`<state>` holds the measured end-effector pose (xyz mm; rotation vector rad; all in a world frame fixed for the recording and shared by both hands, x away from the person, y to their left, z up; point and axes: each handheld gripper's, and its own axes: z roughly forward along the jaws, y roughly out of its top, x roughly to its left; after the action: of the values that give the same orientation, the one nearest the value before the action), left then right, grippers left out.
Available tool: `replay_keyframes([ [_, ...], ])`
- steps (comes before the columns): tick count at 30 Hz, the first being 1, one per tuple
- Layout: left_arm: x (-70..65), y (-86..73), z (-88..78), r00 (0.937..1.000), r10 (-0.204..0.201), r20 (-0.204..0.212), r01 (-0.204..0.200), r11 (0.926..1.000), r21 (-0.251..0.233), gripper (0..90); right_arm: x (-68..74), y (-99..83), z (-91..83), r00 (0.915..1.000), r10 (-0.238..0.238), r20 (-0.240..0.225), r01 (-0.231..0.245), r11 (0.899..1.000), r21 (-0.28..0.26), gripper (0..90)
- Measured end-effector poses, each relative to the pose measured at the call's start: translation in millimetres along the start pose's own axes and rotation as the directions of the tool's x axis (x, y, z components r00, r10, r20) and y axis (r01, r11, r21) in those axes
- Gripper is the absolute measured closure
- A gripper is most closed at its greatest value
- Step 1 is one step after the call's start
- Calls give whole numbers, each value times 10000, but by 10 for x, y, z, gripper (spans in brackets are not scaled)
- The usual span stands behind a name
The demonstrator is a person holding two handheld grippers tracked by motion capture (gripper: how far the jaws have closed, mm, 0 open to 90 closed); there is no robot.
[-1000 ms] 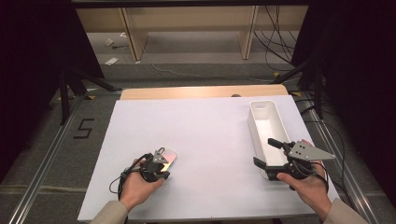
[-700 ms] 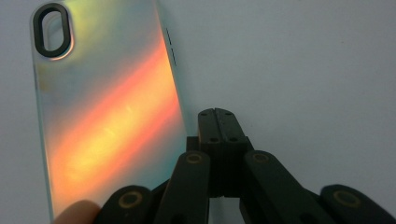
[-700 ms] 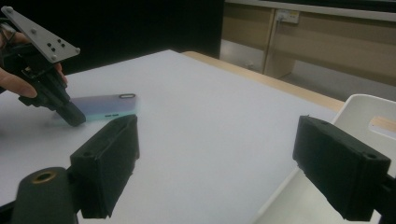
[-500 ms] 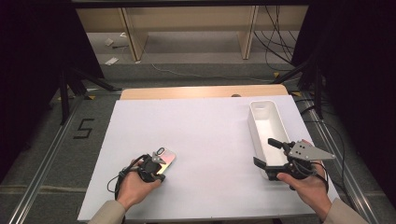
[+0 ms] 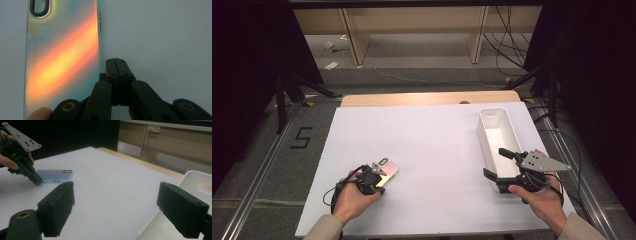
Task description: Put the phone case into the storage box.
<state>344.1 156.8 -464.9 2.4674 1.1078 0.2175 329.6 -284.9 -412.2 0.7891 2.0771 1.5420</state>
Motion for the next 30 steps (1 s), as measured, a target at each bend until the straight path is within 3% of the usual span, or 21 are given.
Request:
replay_keyframes([
  [5, 9, 37, -130, 10000, 11, 14, -10, 9979, -644, 763, 1, 3, -4, 10000, -10, 10, 10, 10000, 6, 153],
  [8, 58, 75, -183, 9992, -227, -316, 196, 9952, -961, 640, -1, 2, -1, 10000, 15, 10, -15, 10000, 6, 154],
  [14, 162, 163, -210, 9908, -482, -1268, 366, 9951, -923, 204, -12, 13, -6, 10000, 5, 57, -5, 10000, -33, 153],
  [18, 242, 197, -138, 9925, -560, -1085, 485, 9963, -706, 9, -12, 13, -5, 10000, -45, 61, 45, 10000, -4, 153],
  [30, 340, 230, -76, 9917, -532, -1172, 515, 9985, -167, 0, -10, 22, -10, 10000, -23, 82, 23, 10000, -81, 153],
])
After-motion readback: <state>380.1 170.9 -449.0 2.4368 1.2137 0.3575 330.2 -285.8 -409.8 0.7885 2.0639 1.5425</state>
